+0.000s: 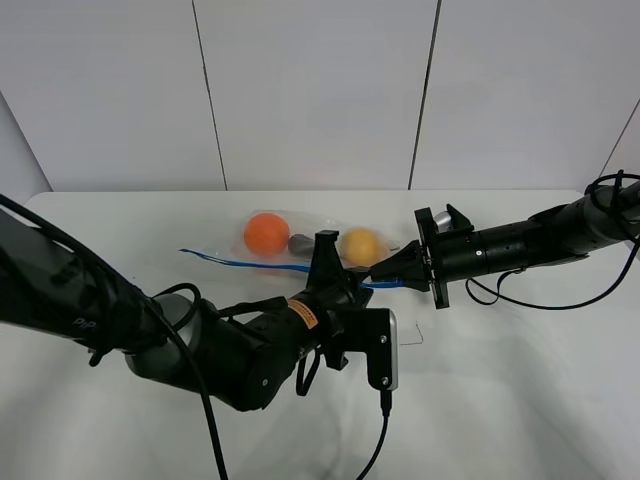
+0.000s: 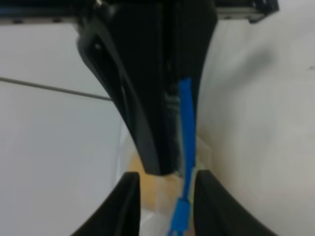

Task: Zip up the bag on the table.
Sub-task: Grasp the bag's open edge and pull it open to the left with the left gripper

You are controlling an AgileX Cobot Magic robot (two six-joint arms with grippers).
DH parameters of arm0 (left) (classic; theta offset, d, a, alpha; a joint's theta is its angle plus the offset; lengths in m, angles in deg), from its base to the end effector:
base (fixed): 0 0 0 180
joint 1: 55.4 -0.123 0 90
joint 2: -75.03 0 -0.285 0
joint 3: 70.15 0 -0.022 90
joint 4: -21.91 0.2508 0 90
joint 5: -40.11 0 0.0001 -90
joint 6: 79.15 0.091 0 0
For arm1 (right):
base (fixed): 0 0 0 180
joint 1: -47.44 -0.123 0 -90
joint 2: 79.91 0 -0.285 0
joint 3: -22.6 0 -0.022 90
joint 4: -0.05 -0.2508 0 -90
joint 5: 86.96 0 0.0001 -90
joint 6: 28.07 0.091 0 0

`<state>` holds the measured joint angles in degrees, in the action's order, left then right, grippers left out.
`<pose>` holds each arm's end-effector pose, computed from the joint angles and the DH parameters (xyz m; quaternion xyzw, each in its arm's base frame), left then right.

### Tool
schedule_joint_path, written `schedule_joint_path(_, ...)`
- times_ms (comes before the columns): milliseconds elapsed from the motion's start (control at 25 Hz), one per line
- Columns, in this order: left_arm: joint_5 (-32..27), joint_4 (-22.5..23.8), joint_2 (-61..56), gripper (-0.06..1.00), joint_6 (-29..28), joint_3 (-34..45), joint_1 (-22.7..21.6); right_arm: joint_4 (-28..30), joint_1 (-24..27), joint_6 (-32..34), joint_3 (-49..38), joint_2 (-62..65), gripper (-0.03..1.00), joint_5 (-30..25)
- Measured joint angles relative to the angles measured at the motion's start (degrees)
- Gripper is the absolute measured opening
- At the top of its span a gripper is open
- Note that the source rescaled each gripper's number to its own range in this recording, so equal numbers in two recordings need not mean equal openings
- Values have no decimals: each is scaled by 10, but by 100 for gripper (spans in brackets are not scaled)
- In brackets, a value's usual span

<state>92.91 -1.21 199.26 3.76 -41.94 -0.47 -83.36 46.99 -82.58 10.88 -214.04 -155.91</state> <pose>0.2418 -0.2950 0.1284 0.6281 0.4517 0.1953 0.6028 0.3670 0.0873 0.0999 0.0383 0.8229 0.5656 0.0379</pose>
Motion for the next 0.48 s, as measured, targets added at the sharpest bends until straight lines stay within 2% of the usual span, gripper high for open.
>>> schedule_joint_path(200,-5,0,0,35,0,0,0,0,0,0,0,0,0,0)
schedule_joint_path(280,-6,0,0,26,0,0,0,0,0,0,0,0,0,0)
schedule_joint_path(440,-7,-2,0,1,0,0,0,0,0,0,0,0,0,0)
schedule_joint_path(480,-7,-4,0,0,0,0,0,0,0,0,0,0,0,0)
